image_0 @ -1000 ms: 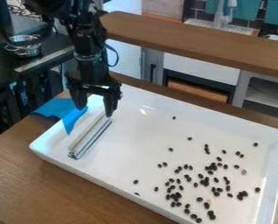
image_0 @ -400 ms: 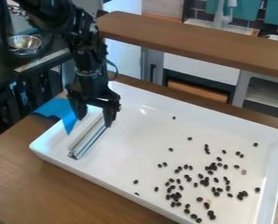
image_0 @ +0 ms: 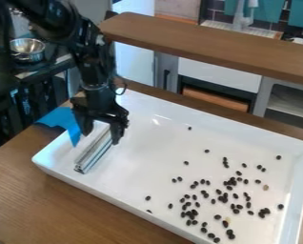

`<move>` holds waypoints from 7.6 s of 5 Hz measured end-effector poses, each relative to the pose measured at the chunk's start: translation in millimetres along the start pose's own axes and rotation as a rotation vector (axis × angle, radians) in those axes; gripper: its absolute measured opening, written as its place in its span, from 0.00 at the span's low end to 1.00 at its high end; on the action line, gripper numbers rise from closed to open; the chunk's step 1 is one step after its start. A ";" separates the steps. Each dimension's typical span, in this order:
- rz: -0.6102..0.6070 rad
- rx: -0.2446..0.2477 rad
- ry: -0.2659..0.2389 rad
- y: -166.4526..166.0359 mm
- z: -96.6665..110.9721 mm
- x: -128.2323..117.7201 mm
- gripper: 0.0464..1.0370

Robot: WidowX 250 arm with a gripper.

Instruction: Sweep into pile

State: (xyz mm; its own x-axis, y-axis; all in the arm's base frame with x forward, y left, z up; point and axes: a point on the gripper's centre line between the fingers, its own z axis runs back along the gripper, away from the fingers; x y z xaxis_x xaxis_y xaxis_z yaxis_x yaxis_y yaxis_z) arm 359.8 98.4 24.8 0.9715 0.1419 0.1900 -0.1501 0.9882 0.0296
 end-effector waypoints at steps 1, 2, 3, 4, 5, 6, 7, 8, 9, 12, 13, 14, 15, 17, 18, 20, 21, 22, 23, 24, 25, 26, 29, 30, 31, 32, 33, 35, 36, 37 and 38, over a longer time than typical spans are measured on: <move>-0.005 -0.009 0.021 2.2 -4.5 -3.4 0.96; -0.008 -0.005 0.024 3.5 -5.9 -3.2 0.96; 0.002 0.004 0.041 4.4 -12.8 -5.9 0.91; 0.009 0.029 0.049 5.0 -21.8 -7.2 0.62; 0.005 0.053 0.044 3.0 -24.3 -6.0 0.34; -0.001 0.061 0.043 -1.2 -25.5 -6.2 0.33; 0.008 0.039 0.067 -12.2 -25.3 -9.5 0.33; -0.006 0.008 0.101 -33.9 -24.9 -14.3 0.33; -0.004 -0.003 0.118 -47.4 -24.2 -17.1 0.33; -0.087 -0.029 0.153 -97.3 -19.4 -45.3 0.33; -0.131 -0.039 0.164 -113.9 -16.3 -55.1 0.33; -0.153 -0.041 0.164 -126.1 -16.5 -59.7 0.33; -0.167 -0.045 0.160 -141.8 -14.8 -63.2 0.33; -0.160 -0.078 0.181 -178.9 -11.8 -71.6 0.33; -0.148 -0.095 0.204 -196.5 -9.4 -77.2 0.32; -0.134 -0.130 0.250 -232.5 -2.7 -90.6 0.33; -0.128 -0.134 0.266 -245.9 -2.0 -94.7 0.32; -0.124 -0.130 0.264 -253.6 -2.5 -94.3 0.33; -0.124 -0.138 0.281 -247.9 -0.2 -90.0 0.32; -0.096 -0.179 0.279 -223.7 17.4 -72.5 0.32; -0.067 -0.237 0.273 -195.8 42.1 -51.5 0.32; -0.032 -0.257 0.256 -166.0 53.3 -29.6 0.33; -0.061 -0.159 0.174 -100.2 24.6 29.3 0.32; -0.040 -0.121 0.173 -80.3 8.4 35.6 0.33; -0.045 -0.103 0.151 -75.9 6.8 42.7 0.32; -0.038 -0.088 0.154 -70.7 -1.1 42.5 0.33; -0.021 -0.060 0.164 -65.8 -13.7 42.9 0.33; 0.008 -0.025 0.182 -64.2 -29.8 48.4 0.32; 0.011 -0.021 0.198 -71.8 -31.7 50.0 0.32; 0.000 -0.030 0.203 -83.5 -31.1 48.4 0.32; -0.013 -0.037 0.215 -96.0 -31.9 44.1 0.32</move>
State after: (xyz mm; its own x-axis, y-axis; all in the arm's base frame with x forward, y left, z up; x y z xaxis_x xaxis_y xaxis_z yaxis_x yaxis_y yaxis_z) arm 422.9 11.6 -1.0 0.9907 0.1338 -0.0237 -0.1340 0.9910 -0.0060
